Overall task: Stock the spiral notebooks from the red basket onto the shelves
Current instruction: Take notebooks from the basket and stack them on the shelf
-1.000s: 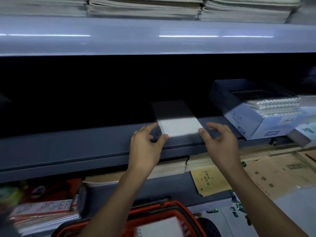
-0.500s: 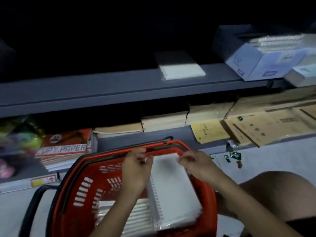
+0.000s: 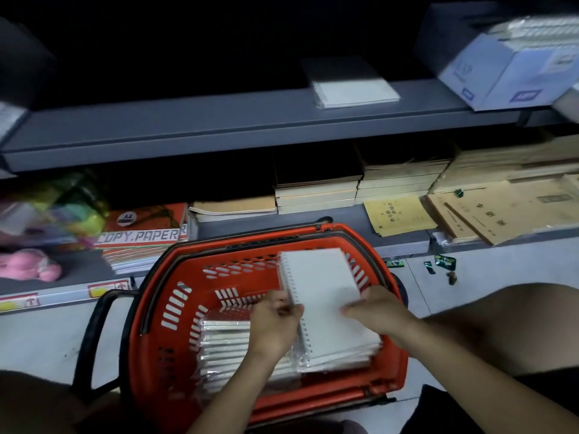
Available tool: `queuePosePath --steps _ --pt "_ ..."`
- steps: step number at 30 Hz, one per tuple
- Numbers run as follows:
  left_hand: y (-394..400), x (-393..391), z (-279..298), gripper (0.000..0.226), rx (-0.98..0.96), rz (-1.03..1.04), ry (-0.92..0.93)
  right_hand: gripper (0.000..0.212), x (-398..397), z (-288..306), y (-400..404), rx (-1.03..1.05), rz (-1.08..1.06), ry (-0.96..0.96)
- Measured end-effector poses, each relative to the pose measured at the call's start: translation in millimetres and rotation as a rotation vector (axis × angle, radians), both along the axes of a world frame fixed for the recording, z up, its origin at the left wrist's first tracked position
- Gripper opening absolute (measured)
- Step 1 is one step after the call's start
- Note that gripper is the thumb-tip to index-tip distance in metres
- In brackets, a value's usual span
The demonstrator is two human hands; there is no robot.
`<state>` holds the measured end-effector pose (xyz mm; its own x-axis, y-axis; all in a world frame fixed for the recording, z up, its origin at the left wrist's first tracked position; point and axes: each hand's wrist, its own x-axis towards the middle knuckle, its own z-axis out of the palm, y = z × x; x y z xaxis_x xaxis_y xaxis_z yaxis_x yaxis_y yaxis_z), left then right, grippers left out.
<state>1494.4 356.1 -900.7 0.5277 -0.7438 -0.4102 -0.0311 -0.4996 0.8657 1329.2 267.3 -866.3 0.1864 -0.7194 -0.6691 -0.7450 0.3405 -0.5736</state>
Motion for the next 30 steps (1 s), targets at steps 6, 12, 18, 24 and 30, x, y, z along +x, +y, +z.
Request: queuePosePath --steps 6,12,18,24,30 --pt "13.6 -1.0 15.4 0.046 0.001 -0.029 0.229 0.008 -0.5 7.8 11.6 0.159 -0.274 -0.178" --pt "17.3 33.8 60.5 0.055 -0.150 -0.184 0.580 0.019 -10.1 44.2 6.3 0.151 -0.440 -0.447" --pt "4.2 52.1 116.0 0.067 -0.434 -0.444 0.741 0.026 -23.4 111.2 1.9 0.069 -0.301 -0.768" --pt "-30.3 46.2 148.3 0.063 -0.622 -0.317 0.772 0.028 -19.9 149.1 -22.4 -0.181 -0.349 -0.864" --pt "-57.8 33.1 160.0 0.055 -0.660 -0.219 0.757 0.022 -20.8 150.3 -38.8 -0.396 -0.502 -0.862"
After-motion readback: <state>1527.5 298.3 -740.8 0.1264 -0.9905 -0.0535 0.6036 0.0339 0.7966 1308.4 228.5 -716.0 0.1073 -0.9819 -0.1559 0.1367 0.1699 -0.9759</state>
